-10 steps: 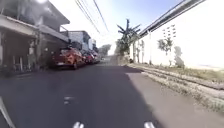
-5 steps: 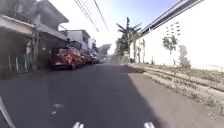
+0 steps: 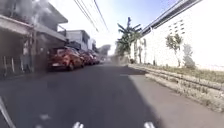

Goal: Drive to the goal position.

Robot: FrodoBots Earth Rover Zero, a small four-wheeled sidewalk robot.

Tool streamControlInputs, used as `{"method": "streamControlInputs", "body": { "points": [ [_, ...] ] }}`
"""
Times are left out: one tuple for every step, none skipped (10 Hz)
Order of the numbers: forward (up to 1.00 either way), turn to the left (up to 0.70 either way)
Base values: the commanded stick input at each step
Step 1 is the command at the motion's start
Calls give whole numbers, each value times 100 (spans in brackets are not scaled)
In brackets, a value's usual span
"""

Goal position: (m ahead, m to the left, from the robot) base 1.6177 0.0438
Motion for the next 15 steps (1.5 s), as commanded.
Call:
{"method": "streamControlInputs", "body": {
  "points": [
    [70,0],
    [70,0],
    [70,0],
    [70,0],
    [70,0],
    [70,0],
    [70,0],
    [70,0],
    [70,0],
    [70,0],
    [70,0],
    [70,0],
    [70,0],
    [70,0],
    [70,0]
  ]
}}
